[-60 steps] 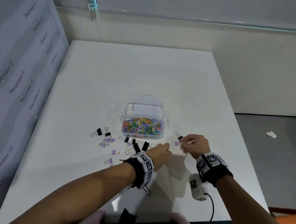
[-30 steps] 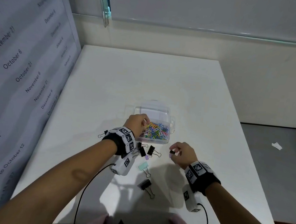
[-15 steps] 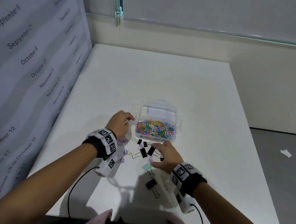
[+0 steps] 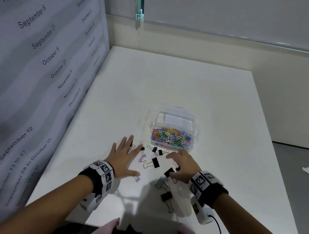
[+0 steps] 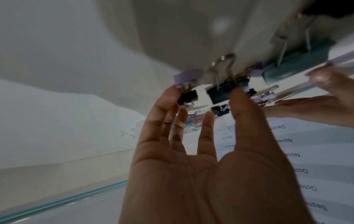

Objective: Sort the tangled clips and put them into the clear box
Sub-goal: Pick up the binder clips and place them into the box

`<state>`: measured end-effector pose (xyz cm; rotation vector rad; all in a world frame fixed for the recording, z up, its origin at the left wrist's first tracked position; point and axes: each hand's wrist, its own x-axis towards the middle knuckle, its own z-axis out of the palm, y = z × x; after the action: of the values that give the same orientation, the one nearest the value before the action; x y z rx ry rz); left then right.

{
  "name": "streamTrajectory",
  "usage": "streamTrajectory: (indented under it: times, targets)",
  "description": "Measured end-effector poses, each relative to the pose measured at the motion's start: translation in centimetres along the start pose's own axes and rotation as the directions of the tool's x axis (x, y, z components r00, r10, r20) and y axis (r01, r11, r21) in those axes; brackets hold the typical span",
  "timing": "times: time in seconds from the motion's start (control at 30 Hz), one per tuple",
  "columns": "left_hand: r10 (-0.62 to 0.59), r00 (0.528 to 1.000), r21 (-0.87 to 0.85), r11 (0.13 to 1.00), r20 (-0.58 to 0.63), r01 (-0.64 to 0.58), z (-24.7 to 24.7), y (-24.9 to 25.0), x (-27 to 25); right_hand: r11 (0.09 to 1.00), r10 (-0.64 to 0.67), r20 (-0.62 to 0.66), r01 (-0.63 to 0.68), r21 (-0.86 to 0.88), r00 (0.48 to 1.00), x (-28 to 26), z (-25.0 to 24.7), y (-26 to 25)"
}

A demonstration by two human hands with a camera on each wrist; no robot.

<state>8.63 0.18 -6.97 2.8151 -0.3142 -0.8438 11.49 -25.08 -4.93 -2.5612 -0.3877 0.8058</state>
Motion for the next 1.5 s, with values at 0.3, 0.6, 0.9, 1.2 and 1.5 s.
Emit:
streamTrajectory:
  times: [0.3,0.6,0.9,1.2,1.5]
  targets:
    - [-0.002,0.995,-0.076,0.997,-0.100,-0.006,0.1,0.7,-0.1,0.999,-0.025,0.019,0.026,-0.019,0.999,0.5,1.1,-2.2]
    - [-0.079,0.975,-0.399,0.917,-0.206,-0.010,-2.2,0.1,0.9,0.994,-0.068,0.009,0.068,-0.085,0.998,1.8,2.3,-4.2]
    - [-0.034,0.993,-0.375,0.927,-0.116,-0.012,-2.5,1.3,1.7,0.999,-0.038,0.034,0.038,-0.006,0.999,1.6,1.3,-3.3]
    - [0.019,0.998,-0.275,0.961,-0.067,-0.037,-3.1,1.6,2.4,0.999,-0.009,0.011,0.010,-0.045,1.000,1.1,1.4,-2.0]
    - [-0.088,0.978,-0.685,0.725,-0.188,-0.066,-8.7,4.0,3.7,0.996,-0.088,-0.164,0.092,0.019,0.983,0.5,2.2,-1.0]
